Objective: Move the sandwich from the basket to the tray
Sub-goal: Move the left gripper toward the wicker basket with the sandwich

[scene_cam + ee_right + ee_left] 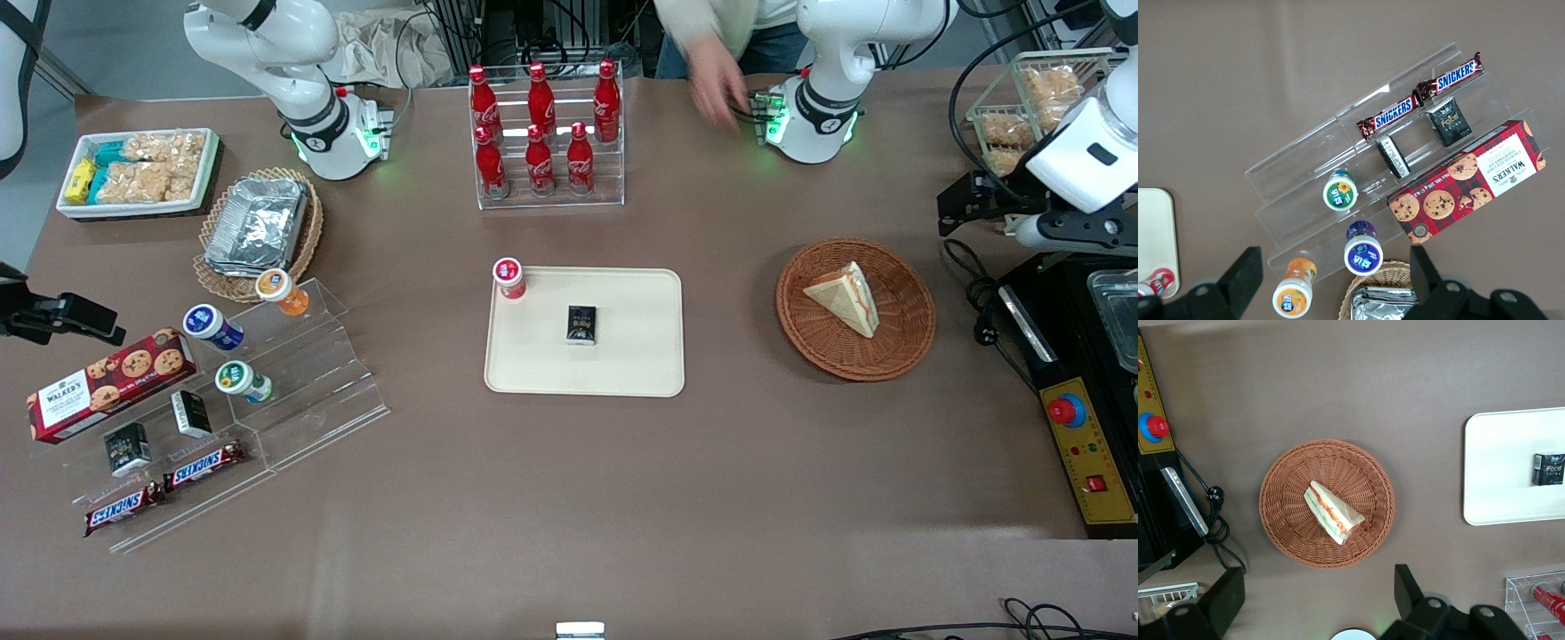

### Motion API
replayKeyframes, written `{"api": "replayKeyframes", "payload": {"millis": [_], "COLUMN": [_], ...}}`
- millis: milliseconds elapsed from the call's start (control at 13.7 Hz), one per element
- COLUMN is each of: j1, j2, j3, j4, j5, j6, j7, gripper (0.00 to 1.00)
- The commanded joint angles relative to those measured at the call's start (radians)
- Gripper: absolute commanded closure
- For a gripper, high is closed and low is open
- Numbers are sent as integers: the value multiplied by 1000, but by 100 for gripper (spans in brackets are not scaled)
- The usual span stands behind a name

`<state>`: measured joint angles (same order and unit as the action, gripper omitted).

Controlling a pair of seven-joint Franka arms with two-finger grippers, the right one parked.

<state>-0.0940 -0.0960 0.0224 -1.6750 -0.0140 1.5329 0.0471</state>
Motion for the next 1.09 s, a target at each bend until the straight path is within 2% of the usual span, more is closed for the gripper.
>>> {"api": "replayKeyframes", "payload": {"millis": [0,292,583,802,1021], "j1": [-4,-4,-4,-3,7], "j2": [-10,-5,-74,-195,-344], "j3": [-2,-2,-7,-7,2], "j4": [5,3,-75,-225,-408], "j5": [9,16,5,-4,-18], "j6": [-20,-25,-36,-36,-5], "j7": [8,-36,-392,-655,-707], "gripper": [0,0,0,0,0]}}
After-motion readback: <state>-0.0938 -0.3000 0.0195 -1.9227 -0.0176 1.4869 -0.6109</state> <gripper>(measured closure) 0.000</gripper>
